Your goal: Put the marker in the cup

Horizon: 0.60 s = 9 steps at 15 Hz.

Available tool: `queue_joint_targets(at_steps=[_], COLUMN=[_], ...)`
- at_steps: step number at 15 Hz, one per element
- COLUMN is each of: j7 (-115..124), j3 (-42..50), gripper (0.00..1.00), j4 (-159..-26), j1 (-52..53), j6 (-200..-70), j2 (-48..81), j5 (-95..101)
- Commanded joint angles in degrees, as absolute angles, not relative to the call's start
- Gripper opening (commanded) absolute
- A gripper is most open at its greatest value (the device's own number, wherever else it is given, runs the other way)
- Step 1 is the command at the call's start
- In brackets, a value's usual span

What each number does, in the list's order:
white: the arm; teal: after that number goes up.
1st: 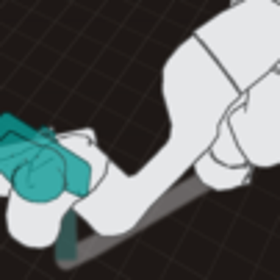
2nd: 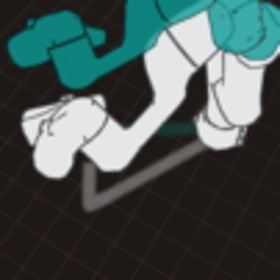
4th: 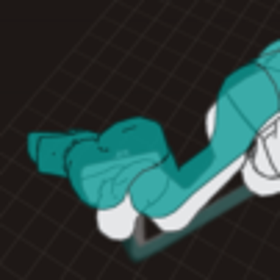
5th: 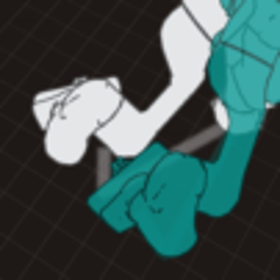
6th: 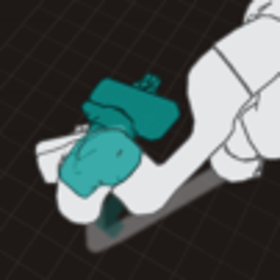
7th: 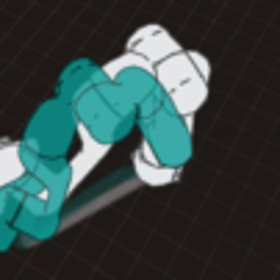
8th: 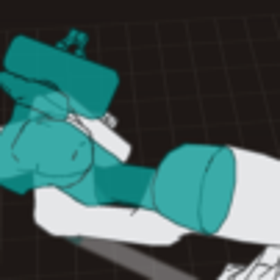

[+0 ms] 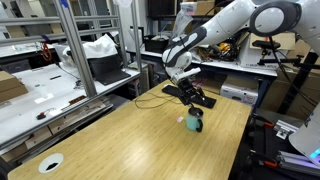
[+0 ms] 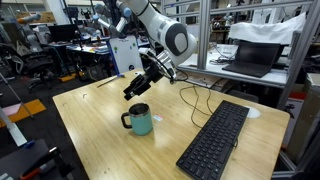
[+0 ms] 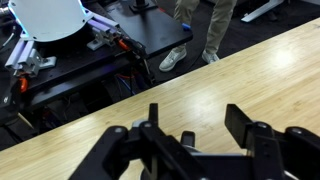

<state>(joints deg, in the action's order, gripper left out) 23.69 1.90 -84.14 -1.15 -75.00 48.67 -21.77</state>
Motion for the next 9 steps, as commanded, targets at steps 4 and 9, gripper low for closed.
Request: queue_joint_targets(at_steps=[4,9], j7=[26.4,31.8], j3=[3.1,3.9], gripper=[1.00,1.00], j4=[-86.0,-93.1], j1=[1.4,5.4], j6=[-82.4,-96.5], j2=[44.6,36.9], j5=[-21.8,-19.1])
